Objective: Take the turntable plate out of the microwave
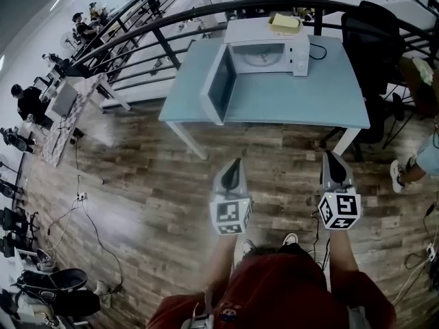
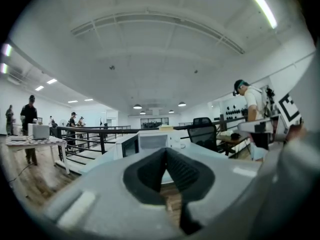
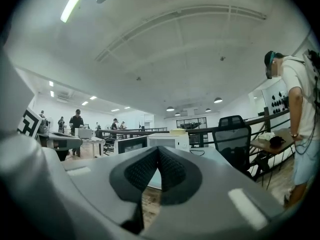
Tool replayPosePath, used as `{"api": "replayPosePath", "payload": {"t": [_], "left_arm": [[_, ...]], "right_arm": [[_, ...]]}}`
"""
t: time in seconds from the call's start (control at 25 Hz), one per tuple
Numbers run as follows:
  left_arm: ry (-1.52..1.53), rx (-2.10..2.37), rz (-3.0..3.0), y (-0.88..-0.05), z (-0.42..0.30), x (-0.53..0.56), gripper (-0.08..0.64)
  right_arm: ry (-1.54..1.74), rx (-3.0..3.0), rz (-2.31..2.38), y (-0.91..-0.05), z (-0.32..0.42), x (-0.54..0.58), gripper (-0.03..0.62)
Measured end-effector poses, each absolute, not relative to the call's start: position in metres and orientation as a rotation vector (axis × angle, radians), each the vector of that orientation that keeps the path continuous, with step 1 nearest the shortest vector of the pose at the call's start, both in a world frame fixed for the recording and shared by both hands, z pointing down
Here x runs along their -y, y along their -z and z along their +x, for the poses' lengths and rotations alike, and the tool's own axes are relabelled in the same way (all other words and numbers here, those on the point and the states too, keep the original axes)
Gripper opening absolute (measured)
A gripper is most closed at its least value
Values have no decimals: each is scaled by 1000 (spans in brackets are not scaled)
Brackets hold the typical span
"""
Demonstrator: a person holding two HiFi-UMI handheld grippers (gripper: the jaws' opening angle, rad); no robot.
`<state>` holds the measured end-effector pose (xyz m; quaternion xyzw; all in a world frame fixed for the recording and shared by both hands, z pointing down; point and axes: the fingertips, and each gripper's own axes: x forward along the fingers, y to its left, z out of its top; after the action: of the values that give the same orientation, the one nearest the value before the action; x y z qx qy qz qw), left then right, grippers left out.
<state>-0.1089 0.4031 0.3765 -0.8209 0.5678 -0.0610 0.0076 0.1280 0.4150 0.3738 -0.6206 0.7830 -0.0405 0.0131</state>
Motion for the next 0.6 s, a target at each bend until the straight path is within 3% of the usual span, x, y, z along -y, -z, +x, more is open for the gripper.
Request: {"api": "replayPosePath", "payload": {"t": [0.6], "left_arm": [[232,-1823,-2534,-389,-31,-396,0]], "right_arm": [[205,-2466,-1871,-396,207,-401,-1]]}}
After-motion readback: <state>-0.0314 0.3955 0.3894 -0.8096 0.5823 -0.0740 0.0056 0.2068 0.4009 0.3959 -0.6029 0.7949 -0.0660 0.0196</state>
